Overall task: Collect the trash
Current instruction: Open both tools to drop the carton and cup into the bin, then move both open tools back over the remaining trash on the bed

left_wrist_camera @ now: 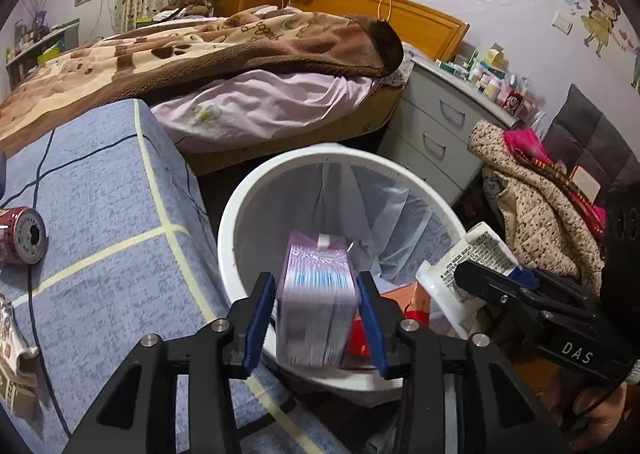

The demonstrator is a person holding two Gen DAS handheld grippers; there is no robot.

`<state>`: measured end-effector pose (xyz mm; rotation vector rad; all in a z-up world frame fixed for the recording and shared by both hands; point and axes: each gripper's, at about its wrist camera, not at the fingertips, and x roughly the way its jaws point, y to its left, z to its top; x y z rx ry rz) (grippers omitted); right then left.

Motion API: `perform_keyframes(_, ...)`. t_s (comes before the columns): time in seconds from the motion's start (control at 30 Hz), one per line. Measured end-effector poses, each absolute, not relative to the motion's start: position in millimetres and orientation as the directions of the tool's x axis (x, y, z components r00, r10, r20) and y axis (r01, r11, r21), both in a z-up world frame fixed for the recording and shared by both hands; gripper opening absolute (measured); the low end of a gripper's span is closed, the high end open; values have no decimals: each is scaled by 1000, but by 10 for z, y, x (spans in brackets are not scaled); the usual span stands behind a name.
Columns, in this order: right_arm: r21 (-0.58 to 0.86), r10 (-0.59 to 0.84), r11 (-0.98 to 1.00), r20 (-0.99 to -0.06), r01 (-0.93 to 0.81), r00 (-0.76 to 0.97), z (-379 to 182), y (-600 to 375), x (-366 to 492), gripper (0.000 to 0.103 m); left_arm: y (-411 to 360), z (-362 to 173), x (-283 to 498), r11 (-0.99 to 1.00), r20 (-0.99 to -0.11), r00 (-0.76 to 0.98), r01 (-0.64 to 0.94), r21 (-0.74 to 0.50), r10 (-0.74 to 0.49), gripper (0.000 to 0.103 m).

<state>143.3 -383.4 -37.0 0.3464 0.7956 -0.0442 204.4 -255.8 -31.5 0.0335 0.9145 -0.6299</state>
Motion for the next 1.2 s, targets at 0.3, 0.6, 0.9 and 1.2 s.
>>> perform_keyframes(0.3, 270, 54, 944, -697, 191, 715, -312, -3873, 1460, 53, -2468, -224, 2012, 824, -730, 464, 514, -240, -502, 47)
perform_keyframes(0.6, 262, 53, 949, -684, 177, 727, -239, -3783, 1424, 61, -2229, -123, 1915, 848, -718, 503, 476, -234, -481, 47)
perform_keyframes(0.9, 272, 137, 960, -674, 72, 726, -177, -3497, 1380, 61, -1859, -8, 1711, 890, -699, 574, 403, -211, -426, 47)
perform_keyframes(1.2, 270, 229, 961, -665, -58, 711, -119, -3120, 1351, 61, -1406, 0, 1496, 929, -701, 617, 312, -198, -357, 47)
